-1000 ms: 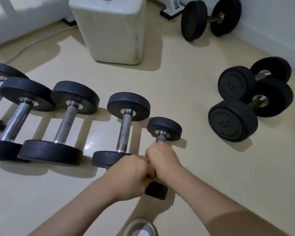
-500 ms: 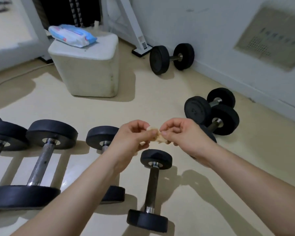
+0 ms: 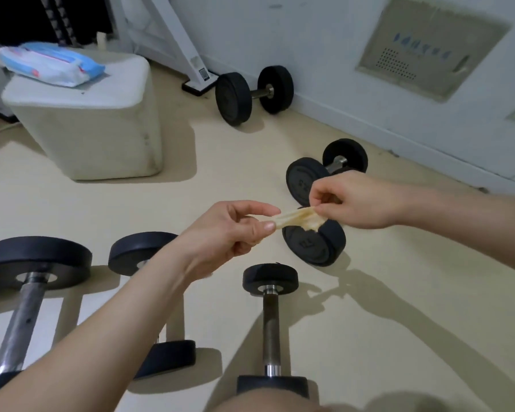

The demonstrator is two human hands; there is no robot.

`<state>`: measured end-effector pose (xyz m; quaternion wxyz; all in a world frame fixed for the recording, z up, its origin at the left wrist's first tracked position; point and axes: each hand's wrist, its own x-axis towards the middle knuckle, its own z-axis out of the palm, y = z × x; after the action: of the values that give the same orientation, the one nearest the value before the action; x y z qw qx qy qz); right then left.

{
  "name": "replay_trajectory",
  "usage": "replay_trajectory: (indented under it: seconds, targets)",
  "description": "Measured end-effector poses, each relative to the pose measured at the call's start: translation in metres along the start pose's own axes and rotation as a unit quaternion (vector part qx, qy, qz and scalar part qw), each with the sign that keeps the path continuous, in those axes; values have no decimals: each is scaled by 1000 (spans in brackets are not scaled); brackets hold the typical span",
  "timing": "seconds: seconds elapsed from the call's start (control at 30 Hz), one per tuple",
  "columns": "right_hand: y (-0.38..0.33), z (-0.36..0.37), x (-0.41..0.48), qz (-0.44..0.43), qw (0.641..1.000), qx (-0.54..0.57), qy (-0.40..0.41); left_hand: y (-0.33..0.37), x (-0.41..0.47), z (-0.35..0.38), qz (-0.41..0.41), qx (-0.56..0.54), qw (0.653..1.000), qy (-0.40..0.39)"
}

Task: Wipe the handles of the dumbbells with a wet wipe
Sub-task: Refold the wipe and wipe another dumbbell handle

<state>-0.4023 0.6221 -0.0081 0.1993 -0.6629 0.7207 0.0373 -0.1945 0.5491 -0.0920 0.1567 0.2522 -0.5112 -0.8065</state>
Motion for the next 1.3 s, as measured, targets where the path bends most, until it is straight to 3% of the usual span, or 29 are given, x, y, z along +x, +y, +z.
replay_trajectory:
  seconds: [0.07, 0.17, 0.27, 0.4, 0.57, 0.7, 0.8, 0.87, 0.9, 0.97, 1.07, 1.14, 1.24, 1.3]
  targets:
    - [5, 7, 0, 55, 980, 189, 42, 5, 8, 7, -12, 50, 998, 20]
    - [24, 14, -5, 98, 893, 433, 74, 9, 30, 24, -17, 130, 988, 75]
    - [55, 20, -13, 89, 862, 497, 37, 13, 56, 50, 0, 154, 981, 118]
    - [105, 28, -23, 59, 870, 489, -1, 20, 89, 86, 20, 180, 976, 118]
    - [178, 50, -26, 85, 780, 619, 35, 10, 130, 134, -40, 301, 951, 62]
    - [220, 78, -14, 128, 716, 685, 32, -8, 162, 164, -61, 441, 892, 83]
    - [238, 92, -2, 159, 626, 763, 31, -23, 183, 171, -90, 517, 843, 113]
    - [249, 98, 5, 146, 572, 807, 6, -37, 187, 167, -129, 591, 790, 101]
    - [254, 102, 9, 131, 563, 816, -8, -48, 185, 165, -151, 633, 756, 77]
    - [256, 111, 18, 109, 573, 812, -30, -73, 176, 162, -203, 681, 703, 21]
    - [246, 128, 38, 104, 635, 765, -32, -112, 161, 159, -258, 694, 672, 0]
    - [239, 139, 51, 97, 731, 676, -1, -126, 157, 160, -237, 707, 666, 31]
    - [226, 146, 61, 31, 894, 447, 1, -127, 155, 163, -211, 715, 664, 60]
    - [217, 146, 60, -17, 960, 279, -16, -122, 149, 160, -232, 708, 662, 86]
